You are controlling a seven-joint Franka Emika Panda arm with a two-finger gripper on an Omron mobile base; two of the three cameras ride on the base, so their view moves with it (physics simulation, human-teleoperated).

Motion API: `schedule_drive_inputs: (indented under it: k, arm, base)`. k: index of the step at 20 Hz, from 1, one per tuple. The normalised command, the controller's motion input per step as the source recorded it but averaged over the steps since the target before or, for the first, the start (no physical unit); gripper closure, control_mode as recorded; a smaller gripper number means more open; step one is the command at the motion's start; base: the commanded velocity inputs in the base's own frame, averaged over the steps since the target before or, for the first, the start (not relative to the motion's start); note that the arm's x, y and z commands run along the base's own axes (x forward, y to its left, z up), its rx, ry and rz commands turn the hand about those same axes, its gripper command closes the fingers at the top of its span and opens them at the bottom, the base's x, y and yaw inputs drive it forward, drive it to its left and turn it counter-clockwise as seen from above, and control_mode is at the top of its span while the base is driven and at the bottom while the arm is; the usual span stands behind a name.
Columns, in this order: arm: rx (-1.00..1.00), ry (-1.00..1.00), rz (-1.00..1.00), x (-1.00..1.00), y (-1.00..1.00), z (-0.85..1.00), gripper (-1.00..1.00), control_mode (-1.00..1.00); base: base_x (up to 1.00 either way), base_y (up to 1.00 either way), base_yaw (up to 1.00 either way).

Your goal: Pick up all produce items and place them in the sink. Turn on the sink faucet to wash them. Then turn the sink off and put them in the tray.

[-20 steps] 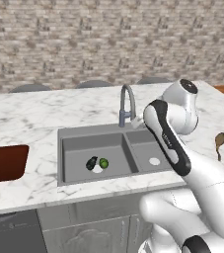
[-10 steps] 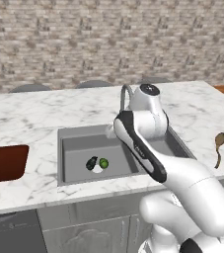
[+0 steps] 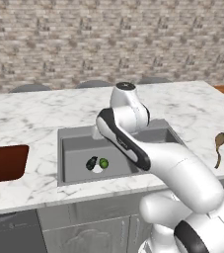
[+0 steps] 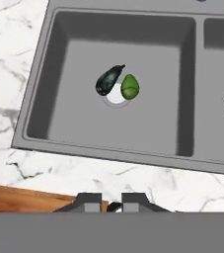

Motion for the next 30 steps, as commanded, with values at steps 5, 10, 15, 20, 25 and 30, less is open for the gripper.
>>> schedule_drive_inputs:
  k: [5, 10, 15, 20, 25, 30]
  arm:
    - [0.0, 0.11, -0.06, 0.26, 0.17, -0.27, -1.0, -1.0]
    - [0.0, 0.1, -0.07, 0.26, 0.01, -0.33, -1.0, -1.0]
    - [0.0, 0.09, -0.09, 0.24, 0.0, -0.48, -1.0, -1.0]
    - [0.0, 0.04, -0.15, 0.21, 0.0, -0.47, -1.0, -1.0]
    - [-0.02, 0.02, -0.18, 0.17, 0.0, -0.49, -1.0, -1.0]
    - [-0.01, 0.0, -0.2, 0.16, 0.0, -0.39, -1.0, -1.0]
  base:
    - [0.0, 0.0, 0.0]
    - [0.0, 0.0, 0.0]
    - [0.0, 0.0, 0.0]
    - [0.0, 0.0, 0.0]
    - [0.0, 0.0, 0.0]
    - [0.0, 0.0, 0.0]
